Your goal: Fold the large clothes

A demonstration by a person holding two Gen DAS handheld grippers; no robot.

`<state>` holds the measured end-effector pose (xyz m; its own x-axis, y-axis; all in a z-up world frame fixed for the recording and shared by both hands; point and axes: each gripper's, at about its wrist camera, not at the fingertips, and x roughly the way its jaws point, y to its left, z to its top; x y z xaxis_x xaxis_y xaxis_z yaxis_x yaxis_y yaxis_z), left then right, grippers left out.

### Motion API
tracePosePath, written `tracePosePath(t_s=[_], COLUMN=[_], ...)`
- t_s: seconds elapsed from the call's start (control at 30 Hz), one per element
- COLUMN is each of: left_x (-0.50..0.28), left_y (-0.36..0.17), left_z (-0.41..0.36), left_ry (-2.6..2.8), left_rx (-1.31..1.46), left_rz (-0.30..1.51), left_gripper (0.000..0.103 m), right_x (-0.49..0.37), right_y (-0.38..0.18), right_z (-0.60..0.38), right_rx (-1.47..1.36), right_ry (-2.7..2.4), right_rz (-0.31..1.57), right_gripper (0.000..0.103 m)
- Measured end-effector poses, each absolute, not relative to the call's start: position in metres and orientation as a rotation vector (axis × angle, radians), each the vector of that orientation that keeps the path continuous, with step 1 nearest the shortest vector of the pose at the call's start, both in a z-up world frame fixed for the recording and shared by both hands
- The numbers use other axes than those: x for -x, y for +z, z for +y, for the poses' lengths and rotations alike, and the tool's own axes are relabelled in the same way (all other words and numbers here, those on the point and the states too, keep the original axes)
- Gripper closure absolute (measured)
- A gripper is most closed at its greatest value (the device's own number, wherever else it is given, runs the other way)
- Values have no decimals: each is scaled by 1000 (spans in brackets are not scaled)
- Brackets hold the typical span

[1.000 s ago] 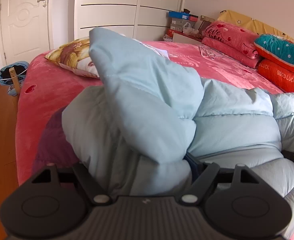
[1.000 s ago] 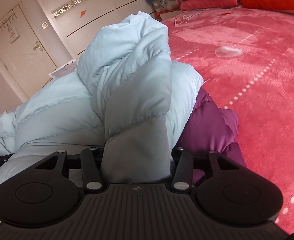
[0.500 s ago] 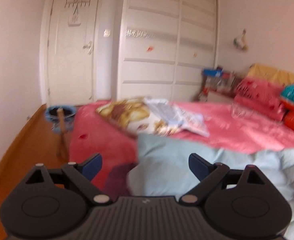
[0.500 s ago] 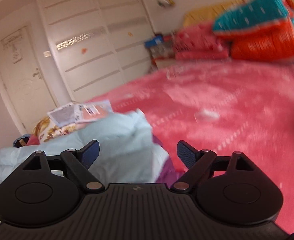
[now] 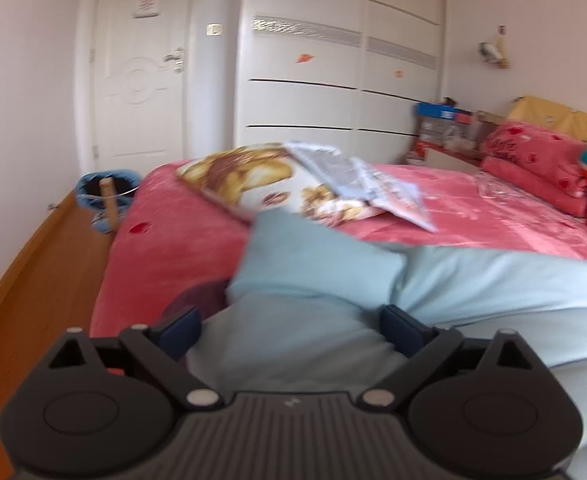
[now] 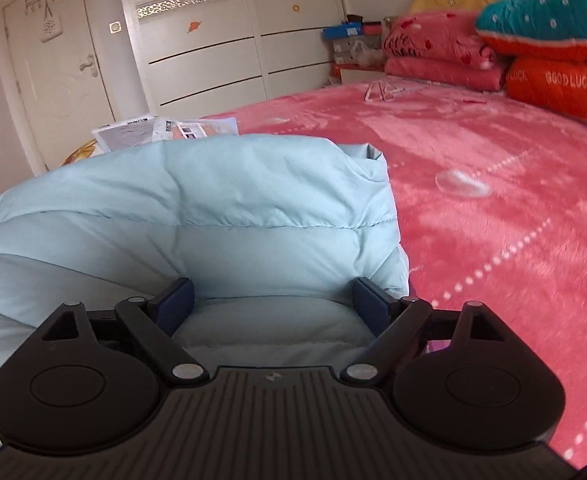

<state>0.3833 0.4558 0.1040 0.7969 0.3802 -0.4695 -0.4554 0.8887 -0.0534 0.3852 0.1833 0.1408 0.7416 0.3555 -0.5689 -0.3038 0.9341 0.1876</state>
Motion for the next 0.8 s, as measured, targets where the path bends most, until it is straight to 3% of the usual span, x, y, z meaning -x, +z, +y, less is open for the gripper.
tracePosePath(t_s=[0.23, 0.4, 0.63, 0.8], left_x=[-392, -385, -299, -230], left_y=[67, 77, 107, 105], left_z=[448, 448, 405, 358], left_ry=[473, 472, 476, 456], left_rx=[157, 160, 87, 38], left_rz=[461, 462, 361, 372], left_gripper=[0, 0, 1, 1], right_x=[-372, -362, -282, -208], right_y=[126, 137, 169, 171], right_z=[179, 173, 112, 79], right_rx=[-75, -91, -282, -204], right_ry=[352, 352, 227, 194], right_rz=[587, 558, 399, 316], right_gripper=[0, 0, 0, 0])
